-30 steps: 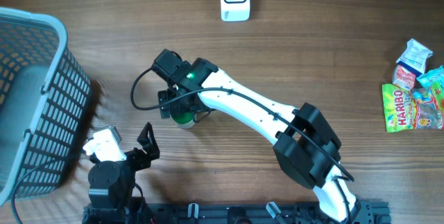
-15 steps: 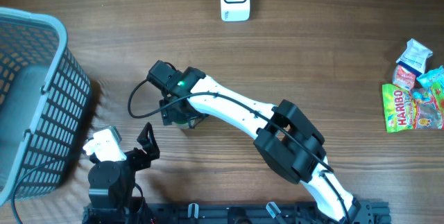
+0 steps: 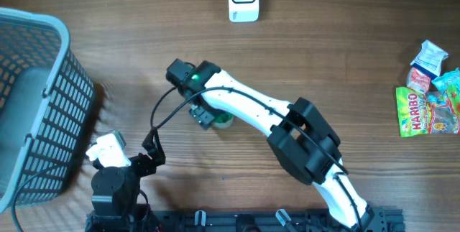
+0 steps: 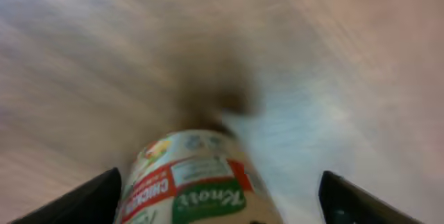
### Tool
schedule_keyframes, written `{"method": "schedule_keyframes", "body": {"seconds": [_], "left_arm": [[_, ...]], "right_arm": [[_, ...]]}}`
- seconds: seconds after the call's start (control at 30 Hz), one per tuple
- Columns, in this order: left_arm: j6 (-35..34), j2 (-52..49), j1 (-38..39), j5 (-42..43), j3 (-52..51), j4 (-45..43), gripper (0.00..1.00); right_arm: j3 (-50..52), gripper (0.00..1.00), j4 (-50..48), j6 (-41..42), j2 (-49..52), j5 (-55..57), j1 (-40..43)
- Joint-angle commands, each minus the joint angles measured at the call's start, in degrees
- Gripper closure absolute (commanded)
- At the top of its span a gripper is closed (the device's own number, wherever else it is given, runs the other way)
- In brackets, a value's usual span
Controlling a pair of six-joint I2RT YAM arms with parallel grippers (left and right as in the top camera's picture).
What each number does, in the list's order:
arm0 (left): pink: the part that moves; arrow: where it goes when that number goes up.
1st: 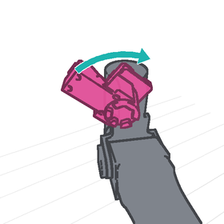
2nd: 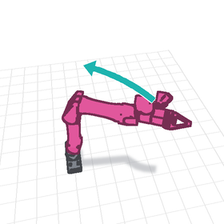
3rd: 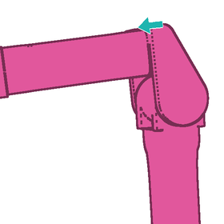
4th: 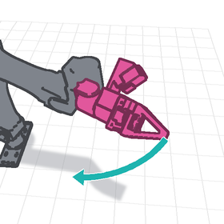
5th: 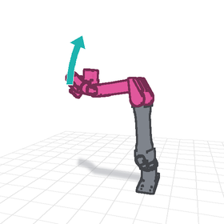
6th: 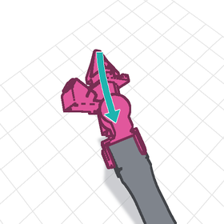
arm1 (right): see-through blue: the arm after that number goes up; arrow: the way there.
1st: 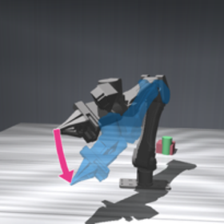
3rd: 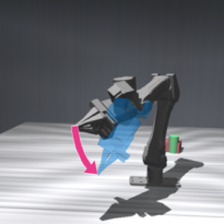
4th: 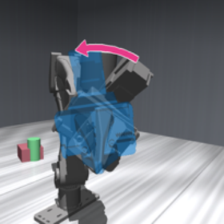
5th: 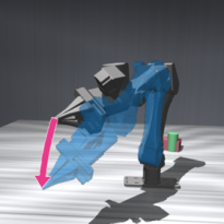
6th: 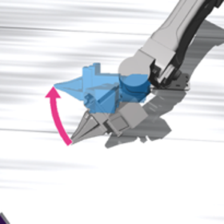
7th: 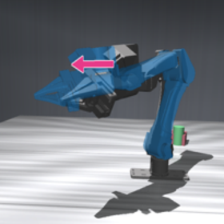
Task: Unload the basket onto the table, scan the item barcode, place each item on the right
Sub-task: 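Lift the jar and move it toward the scanner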
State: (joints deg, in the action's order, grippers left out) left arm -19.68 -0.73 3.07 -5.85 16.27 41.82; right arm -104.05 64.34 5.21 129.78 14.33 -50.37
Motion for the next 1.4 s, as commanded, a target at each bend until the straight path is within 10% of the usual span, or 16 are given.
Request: {"method": "schedule_keyframes", "body": {"seconds": [0.0, 0.37, 0.8, 1.37], "left_arm": [[-0.3, 0.4, 0.1, 0.7, -0.2, -0.2, 0.0], [-0.3, 0.4, 0.1, 0.7, -0.2, -0.2, 0.0], [-0.3, 0.4, 0.1, 0.7, -0.2, -0.2, 0.0], [-0.3, 0.4, 0.1, 0.7, -0.2, -0.2, 0.0]], "right_arm": [[-0.1, 0.0, 0.4, -7.6, 0.4, 13.5, 1.2], [-0.4, 0.0, 2.1, 6.6, -7.8, 0.4, 1.6], [-0.9, 0.0, 14.0, 73.4, -18.4, -16.7, 13.7], [1.2, 0.0, 14.0, 103.2, -17.8, -23.5, 16.5]]}}
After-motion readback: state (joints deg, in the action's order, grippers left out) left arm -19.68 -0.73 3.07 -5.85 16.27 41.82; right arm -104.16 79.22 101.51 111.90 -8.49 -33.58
